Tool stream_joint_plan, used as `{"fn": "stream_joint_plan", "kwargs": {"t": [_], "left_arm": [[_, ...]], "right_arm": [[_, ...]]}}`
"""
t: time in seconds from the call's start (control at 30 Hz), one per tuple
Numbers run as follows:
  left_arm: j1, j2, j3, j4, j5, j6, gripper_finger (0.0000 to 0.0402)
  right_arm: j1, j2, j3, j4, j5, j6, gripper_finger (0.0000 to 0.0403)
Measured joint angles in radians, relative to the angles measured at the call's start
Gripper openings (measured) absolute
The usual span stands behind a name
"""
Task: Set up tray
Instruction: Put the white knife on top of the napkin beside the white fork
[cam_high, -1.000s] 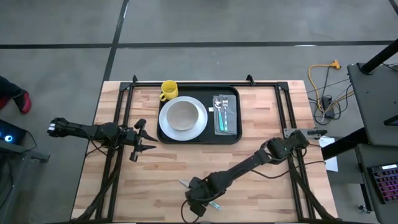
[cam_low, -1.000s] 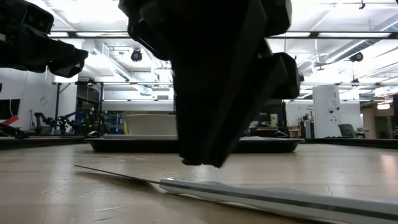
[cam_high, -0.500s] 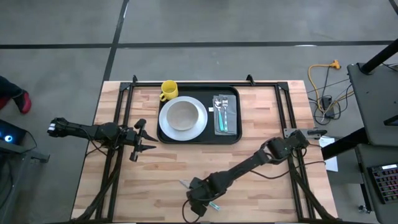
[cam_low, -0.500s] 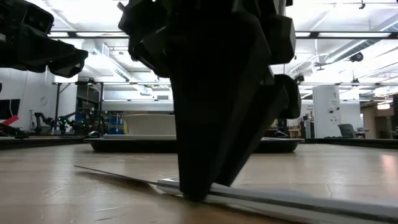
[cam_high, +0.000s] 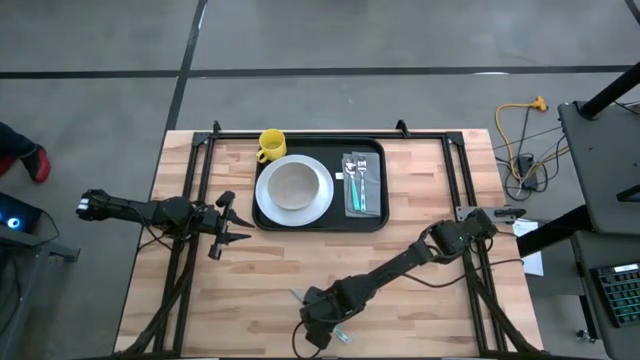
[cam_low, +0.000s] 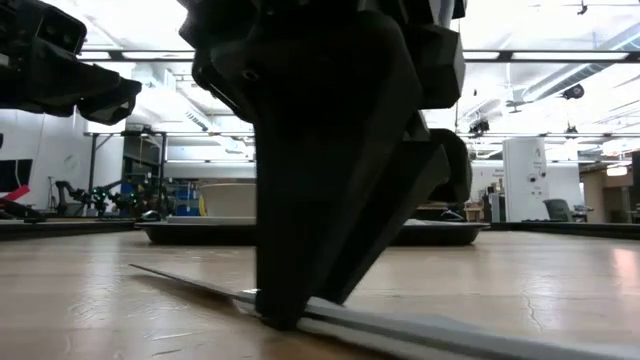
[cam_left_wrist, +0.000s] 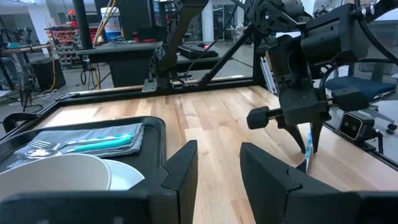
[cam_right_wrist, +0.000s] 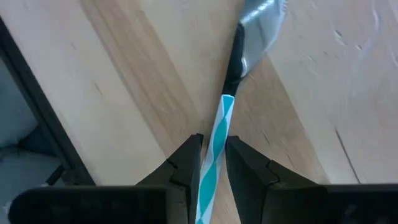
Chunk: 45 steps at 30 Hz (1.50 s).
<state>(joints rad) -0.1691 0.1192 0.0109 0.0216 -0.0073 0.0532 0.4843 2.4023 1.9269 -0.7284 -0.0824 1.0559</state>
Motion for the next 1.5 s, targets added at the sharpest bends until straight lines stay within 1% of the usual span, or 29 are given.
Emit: {"fn": "stream_joint_plan", "kwargs": {"t": [0.13,0.27,0.53,0.87,1.23,1.5], "left_arm": [[0.000,0.000,0.000,0.000,0.000,0.000,0.0102],[0.000,0.000,0.000,0.000,0.000,0.000,0.0102],[0.000,0.000,0.000,0.000,0.000,0.000,0.0102],[0.000,0.000,0.000,0.000,0.000,0.000,0.0102],[0.000,0.000,0.000,0.000,0.000,0.000,0.0102],[0.000,0.000,0.000,0.000,0.000,0.000,0.0102]], "right_arm": [[0.000,0.001,-0.001,0.007,0.003,-0.002,0.0070],[0.000,0.000,-0.016,0.015,0.003,-0.001,0.0063],[0.003,-0.001,-0.036,0.017,0.004,0.093,0.0017],[0.000,-0.015,-0.038,0.015,0.004,0.121,0.0015],[-0.001,-0.042,-0.042,-0.014,0.062,0.142,0.0013],[-0.027,-0.055,-0.042,-0.090,0.086,0.168,0.0013]]}}
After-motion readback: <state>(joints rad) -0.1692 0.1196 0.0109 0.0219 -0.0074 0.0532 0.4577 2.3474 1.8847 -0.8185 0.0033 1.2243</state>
